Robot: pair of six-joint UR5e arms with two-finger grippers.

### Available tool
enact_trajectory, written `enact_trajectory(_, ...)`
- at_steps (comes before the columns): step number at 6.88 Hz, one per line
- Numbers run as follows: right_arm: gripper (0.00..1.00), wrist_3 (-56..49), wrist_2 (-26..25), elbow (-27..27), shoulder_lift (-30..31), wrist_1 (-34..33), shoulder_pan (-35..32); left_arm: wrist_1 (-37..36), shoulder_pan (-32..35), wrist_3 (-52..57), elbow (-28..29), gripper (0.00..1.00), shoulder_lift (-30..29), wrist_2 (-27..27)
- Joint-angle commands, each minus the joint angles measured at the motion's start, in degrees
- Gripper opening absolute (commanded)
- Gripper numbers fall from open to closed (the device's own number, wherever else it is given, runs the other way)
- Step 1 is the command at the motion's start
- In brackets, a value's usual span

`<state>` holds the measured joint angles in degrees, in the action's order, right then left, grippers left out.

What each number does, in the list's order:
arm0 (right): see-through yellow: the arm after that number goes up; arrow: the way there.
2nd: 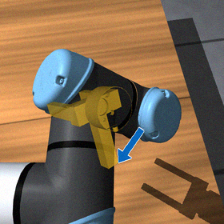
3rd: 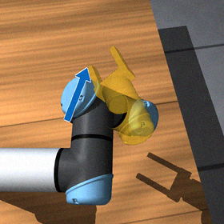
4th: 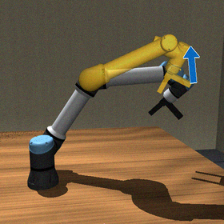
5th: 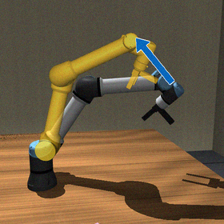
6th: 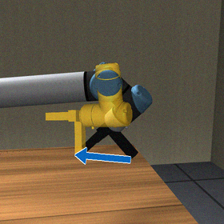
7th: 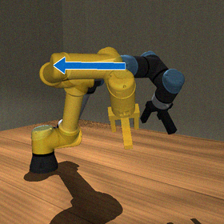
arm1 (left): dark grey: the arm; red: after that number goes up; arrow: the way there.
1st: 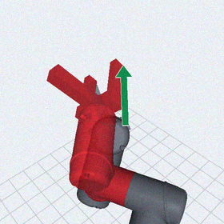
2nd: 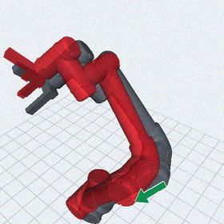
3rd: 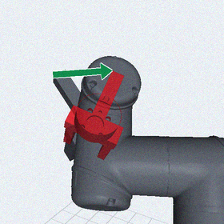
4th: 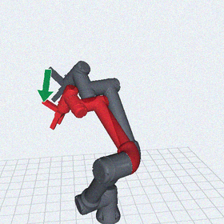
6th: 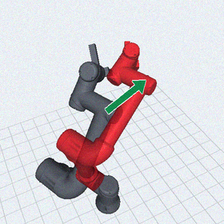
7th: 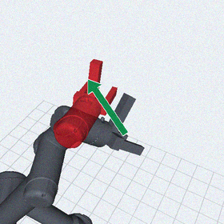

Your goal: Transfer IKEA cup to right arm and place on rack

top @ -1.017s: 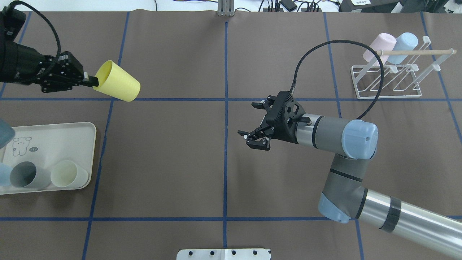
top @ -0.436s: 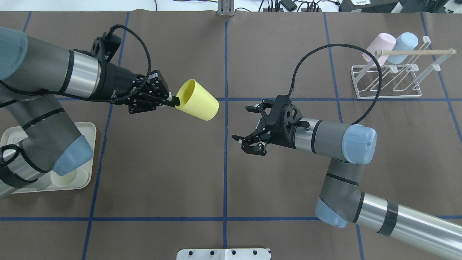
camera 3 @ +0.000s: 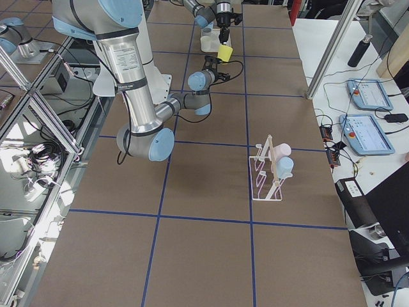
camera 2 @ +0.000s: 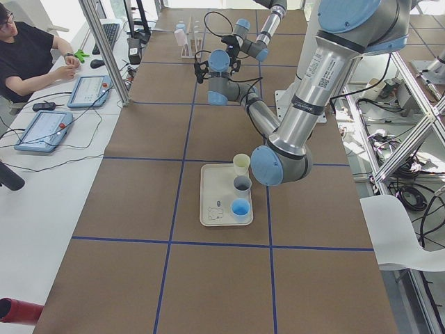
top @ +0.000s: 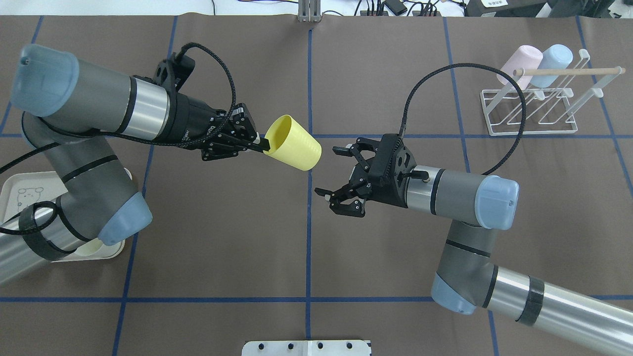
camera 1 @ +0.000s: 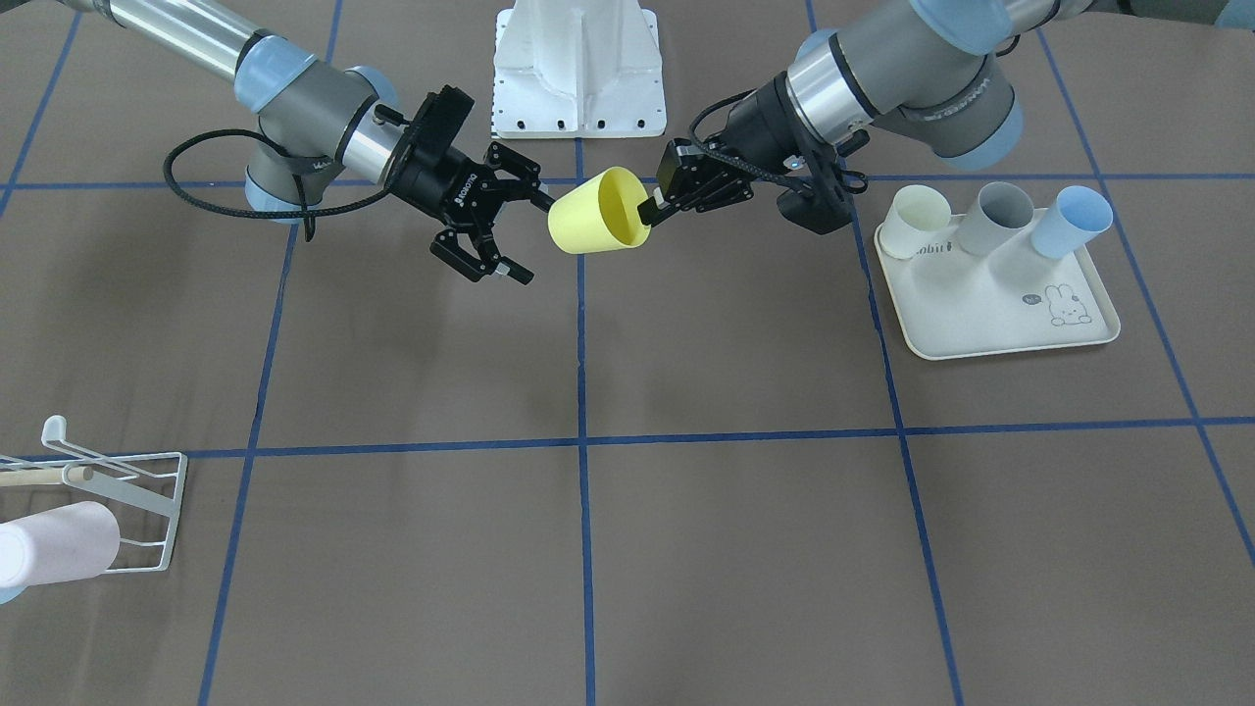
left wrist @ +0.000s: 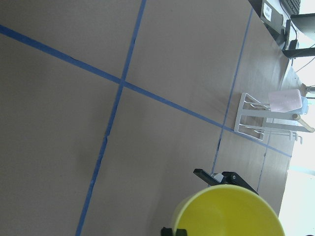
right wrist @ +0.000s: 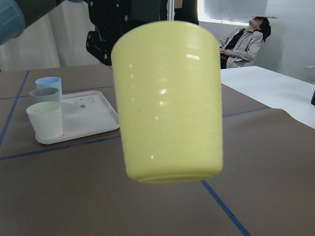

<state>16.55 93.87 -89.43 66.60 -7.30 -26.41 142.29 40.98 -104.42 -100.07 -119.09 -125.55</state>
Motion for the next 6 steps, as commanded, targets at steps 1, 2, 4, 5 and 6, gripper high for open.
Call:
enact_trajectory(1, 0.99, 0.0, 0.0, -0.1, -0.1, 0.5, 0.3, 0.0, -1.4, 0.0, 1.2, 0.0, -1.0, 0.3)
enact_trajectory(2, 0.99, 0.0, 0.0, -0.3, -0.1, 0.5, 0.5, 0.0, -2.0, 0.1, 1.2, 0.0, -1.0, 0.3)
enact_trajectory(4, 0.99, 0.0, 0.1, -0.4, -0.3, 0.5, 0.6, 0.0, -3.6, 0.1, 1.6, 0.0, -1.3, 3.2)
enact_trajectory(5, 0.98, 0.0, 0.1, -0.5, -0.3, 0.5, 0.7, 0.0, -3.8, 0.1, 2.2, 0.0, -1.8, 3.3)
enact_trajectory(6, 0.97, 0.1, 0.1, -0.5, -0.3, 0.6, 0.7, 0.0, -3.8, 0.2, 2.7, 0.0, -1.8, 3.5)
